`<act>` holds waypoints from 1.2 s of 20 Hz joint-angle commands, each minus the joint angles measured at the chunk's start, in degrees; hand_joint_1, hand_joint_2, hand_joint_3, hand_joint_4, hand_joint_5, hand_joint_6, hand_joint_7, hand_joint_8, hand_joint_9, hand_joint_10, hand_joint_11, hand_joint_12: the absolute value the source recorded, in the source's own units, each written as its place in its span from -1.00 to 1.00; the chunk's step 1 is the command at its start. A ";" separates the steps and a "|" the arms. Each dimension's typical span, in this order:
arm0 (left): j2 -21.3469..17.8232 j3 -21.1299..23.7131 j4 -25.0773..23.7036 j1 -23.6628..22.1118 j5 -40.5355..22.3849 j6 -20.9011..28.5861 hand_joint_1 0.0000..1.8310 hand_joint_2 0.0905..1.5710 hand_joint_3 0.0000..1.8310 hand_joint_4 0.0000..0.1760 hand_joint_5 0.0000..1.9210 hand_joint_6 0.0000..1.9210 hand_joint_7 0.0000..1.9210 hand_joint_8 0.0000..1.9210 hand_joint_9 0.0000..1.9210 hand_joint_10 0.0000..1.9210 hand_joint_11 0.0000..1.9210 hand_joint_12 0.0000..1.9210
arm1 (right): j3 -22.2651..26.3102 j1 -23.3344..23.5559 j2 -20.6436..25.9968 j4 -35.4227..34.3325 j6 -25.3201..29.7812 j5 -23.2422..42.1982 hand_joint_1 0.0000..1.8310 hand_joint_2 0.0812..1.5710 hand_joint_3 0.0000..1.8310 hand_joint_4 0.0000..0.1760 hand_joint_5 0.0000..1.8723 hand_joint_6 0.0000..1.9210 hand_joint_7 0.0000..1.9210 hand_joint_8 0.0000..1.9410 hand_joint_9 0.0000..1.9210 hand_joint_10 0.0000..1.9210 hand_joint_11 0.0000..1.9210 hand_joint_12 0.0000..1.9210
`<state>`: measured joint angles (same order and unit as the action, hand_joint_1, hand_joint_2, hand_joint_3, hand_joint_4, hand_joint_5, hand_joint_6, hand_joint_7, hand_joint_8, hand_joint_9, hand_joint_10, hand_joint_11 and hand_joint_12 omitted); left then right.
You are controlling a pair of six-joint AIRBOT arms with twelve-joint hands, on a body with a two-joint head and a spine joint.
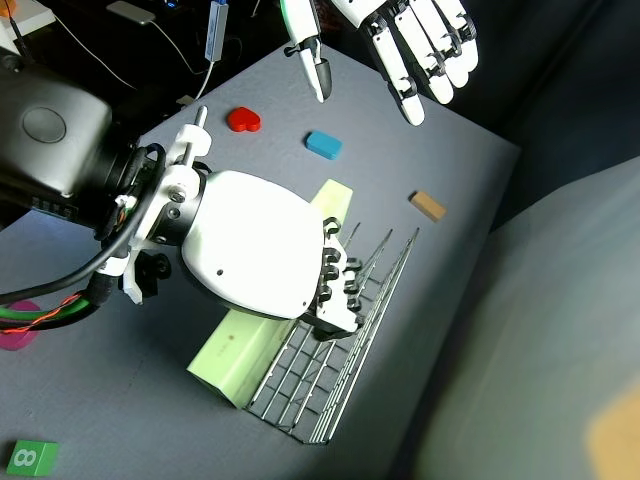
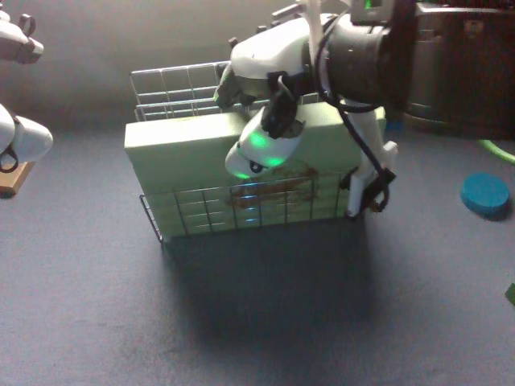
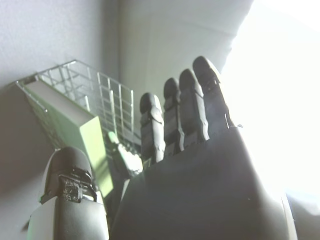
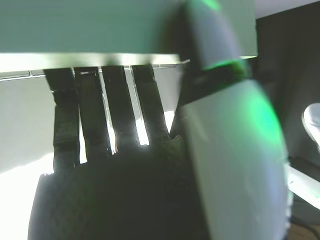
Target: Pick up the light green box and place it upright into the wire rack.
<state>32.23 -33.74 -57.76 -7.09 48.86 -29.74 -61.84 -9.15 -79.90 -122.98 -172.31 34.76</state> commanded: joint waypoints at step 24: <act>3.04 3.94 -3.90 -0.37 -0.93 5.57 -0.51 0.56 -1.00 -1.00 -0.39 0.89 -0.30 0.91 -0.18 0.97 -0.10 0.98 | 31.42 3.39 34.19 17.25 4.42 -7.14 -0.30 0.62 -1.00 -1.00 -0.20 0.98 -0.16 0.99 0.06 1.00 0.33 1.00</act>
<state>35.38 -29.95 -57.10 -6.90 50.11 -23.99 -30.52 -6.39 -45.78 -108.75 -168.18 29.50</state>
